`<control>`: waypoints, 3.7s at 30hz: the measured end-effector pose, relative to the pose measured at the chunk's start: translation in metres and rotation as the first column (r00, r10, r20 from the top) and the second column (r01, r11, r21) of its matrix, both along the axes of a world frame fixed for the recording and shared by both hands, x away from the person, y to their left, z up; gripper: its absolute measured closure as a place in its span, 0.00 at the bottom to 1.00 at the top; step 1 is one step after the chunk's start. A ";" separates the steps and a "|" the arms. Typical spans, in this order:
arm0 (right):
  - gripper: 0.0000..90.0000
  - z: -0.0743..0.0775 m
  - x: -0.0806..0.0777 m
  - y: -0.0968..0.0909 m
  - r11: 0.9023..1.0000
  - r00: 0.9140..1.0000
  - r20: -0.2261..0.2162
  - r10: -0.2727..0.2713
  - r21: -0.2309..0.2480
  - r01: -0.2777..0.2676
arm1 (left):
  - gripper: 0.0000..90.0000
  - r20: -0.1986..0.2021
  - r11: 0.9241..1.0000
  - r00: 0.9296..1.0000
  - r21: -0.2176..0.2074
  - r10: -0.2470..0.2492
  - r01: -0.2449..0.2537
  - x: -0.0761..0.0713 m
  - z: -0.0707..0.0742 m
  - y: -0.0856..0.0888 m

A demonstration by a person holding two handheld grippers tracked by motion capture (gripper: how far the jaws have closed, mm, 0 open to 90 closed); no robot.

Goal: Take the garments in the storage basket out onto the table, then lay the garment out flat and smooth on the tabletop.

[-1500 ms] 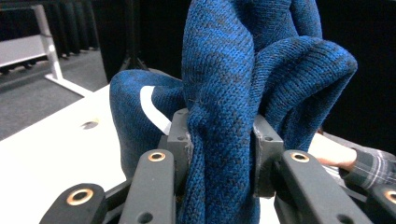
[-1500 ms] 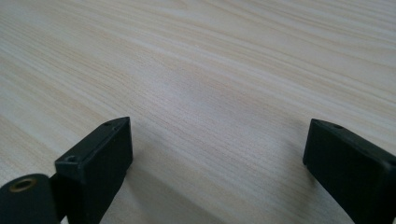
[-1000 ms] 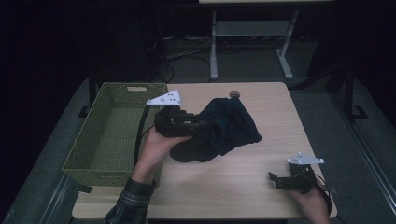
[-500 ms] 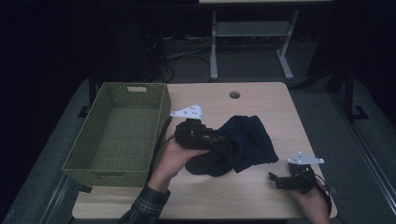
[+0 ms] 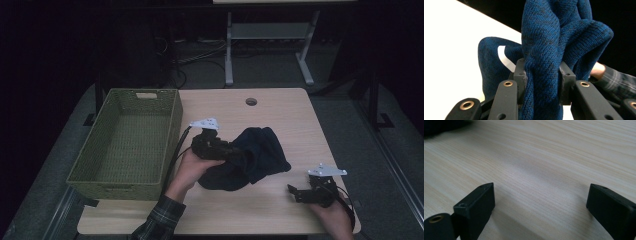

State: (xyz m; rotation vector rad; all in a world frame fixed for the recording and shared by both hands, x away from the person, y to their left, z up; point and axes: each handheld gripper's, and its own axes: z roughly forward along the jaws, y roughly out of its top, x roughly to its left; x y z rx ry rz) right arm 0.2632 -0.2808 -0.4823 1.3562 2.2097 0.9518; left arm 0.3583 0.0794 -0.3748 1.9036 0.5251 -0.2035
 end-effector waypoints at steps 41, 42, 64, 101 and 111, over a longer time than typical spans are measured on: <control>0.09 0.000 0.000 0.000 1.000 1.000 0.001 0.000 -0.002 0.000 | 0.38 0.053 0.948 0.967 0.192 0.249 -0.254 0.034 -0.046 0.005; 0.09 0.000 0.000 0.000 1.000 1.000 0.001 -0.001 -0.002 0.001 | 0.35 0.065 0.946 0.966 0.195 0.251 -0.259 0.033 -0.042 0.006; 0.09 0.000 0.000 0.000 1.000 1.000 0.001 -0.001 -0.002 0.001 | 0.37 0.167 0.974 0.973 0.138 0.158 -0.181 0.006 -0.002 -0.024; 0.09 0.000 0.000 0.000 1.000 1.000 0.000 0.000 -0.002 0.000 | 0.61 0.162 0.805 0.835 0.221 0.526 -0.550 0.081 -0.012 0.027; 0.23 0.009 0.005 0.001 1.000 0.999 -0.048 0.009 0.000 -0.009 | 0.34 0.145 0.862 0.884 0.200 0.444 -0.466 0.058 -0.004 0.021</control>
